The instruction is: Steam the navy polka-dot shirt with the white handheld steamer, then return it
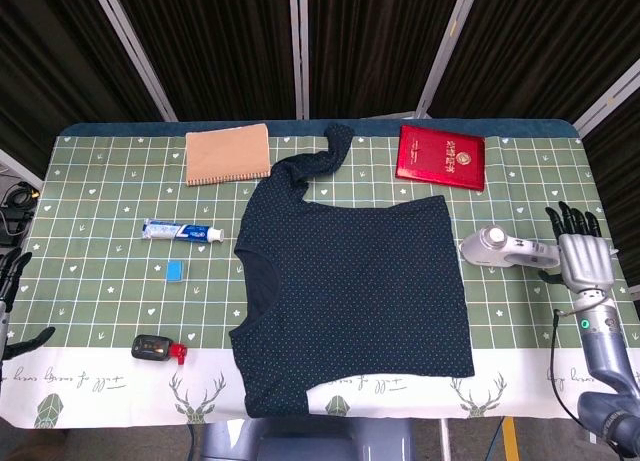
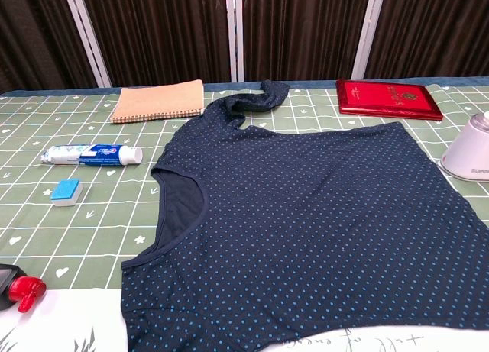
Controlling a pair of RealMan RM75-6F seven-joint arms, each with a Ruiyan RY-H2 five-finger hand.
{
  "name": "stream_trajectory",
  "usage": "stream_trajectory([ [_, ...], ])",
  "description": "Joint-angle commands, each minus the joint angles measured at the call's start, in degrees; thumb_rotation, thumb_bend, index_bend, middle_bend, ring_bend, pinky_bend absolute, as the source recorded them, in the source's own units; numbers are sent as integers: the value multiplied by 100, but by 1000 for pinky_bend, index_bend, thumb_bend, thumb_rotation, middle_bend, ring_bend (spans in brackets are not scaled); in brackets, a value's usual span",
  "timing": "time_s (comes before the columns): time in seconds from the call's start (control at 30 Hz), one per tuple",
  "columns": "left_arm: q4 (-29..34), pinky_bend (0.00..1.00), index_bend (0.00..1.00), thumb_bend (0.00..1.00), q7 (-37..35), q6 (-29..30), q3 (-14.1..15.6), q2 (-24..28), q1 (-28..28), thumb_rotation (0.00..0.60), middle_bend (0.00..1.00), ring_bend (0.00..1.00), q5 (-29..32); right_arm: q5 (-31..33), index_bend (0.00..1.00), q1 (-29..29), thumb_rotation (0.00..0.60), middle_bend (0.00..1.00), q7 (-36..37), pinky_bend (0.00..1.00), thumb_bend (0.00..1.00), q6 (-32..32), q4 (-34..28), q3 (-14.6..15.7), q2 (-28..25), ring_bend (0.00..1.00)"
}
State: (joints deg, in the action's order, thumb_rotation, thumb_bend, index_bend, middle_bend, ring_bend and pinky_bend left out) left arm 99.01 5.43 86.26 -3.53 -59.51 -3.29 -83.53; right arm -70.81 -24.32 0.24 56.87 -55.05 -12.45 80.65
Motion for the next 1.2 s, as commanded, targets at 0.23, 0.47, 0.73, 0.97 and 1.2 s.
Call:
stream_trajectory([
  [0.23, -40, 0, 0, 0, 126, -185, -84, -72, -96, 600, 0, 0, 261, 63, 134, -436, 600, 89, 90, 0, 479, -587, 1066, 52, 749, 0],
  [0.47, -60, 0, 0, 0, 150, -243, -105, -88, -129, 600, 0, 0, 345, -9, 137, -548, 600, 92, 111, 0, 494, -664, 1618, 112, 1056, 0],
  [0.73, -67, 0, 0, 0, 157, -267, -108, -95, -146, 600, 0, 0, 379, 154, 139, -740, 600, 104, 33, 0, 504, -995, 2387, 21, 1546, 0],
  [0.97, -89, 0, 0, 0, 188, -300, -125, -113, -165, 600, 0, 0, 453, 249, 156, -880, 600, 130, 262, 1, 572, -1100, 2905, -123, 1885, 20],
  [1.2, -114, 0, 0, 0, 200, -359, -136, -129, -193, 600, 0, 0, 520, 265, 226, -998, 600, 316, 345, 158, 629, -1336, 3274, -156, 2070, 235],
])
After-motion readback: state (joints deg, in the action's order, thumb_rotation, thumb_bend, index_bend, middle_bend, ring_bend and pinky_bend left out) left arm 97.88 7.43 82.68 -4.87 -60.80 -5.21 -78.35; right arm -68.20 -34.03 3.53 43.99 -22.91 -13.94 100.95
